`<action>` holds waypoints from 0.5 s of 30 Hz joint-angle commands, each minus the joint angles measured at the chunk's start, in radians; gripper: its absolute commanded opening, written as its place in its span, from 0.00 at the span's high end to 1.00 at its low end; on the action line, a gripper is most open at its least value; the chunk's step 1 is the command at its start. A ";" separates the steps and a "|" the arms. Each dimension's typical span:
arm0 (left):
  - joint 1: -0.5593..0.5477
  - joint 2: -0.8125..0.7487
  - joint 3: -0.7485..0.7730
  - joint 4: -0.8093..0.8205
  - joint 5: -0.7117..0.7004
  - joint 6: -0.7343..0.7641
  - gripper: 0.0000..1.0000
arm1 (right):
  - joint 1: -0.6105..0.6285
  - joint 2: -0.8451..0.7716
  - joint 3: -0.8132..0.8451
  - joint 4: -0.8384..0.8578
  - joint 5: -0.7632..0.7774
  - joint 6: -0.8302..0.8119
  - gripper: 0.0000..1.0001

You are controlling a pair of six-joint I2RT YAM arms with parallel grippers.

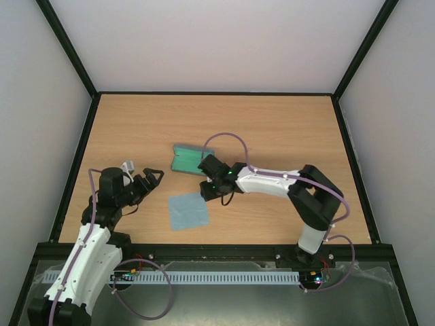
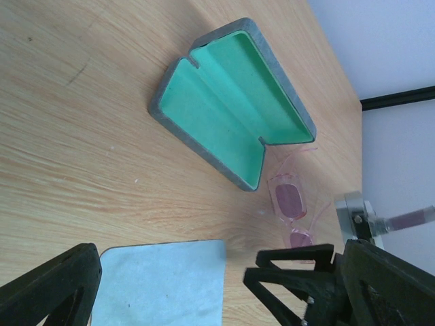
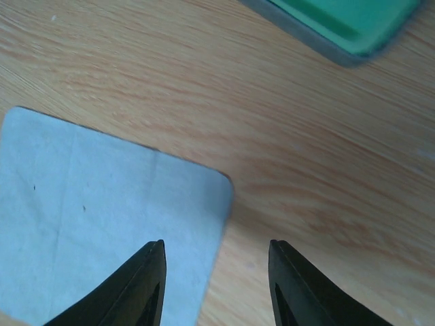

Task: Organize the sunglasses
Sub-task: Move the glasses cleaning cloth to the center of the board.

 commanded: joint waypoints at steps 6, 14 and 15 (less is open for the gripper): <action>-0.003 -0.039 -0.029 -0.073 -0.017 0.006 0.01 | 0.084 0.174 0.193 -0.122 0.225 0.010 0.67; -0.003 -0.052 -0.036 -0.080 -0.025 0.007 0.01 | 0.085 0.204 0.202 -0.128 0.267 0.006 0.74; -0.003 -0.054 -0.038 -0.081 -0.026 0.007 0.01 | 0.086 0.204 0.197 -0.124 0.264 0.006 0.74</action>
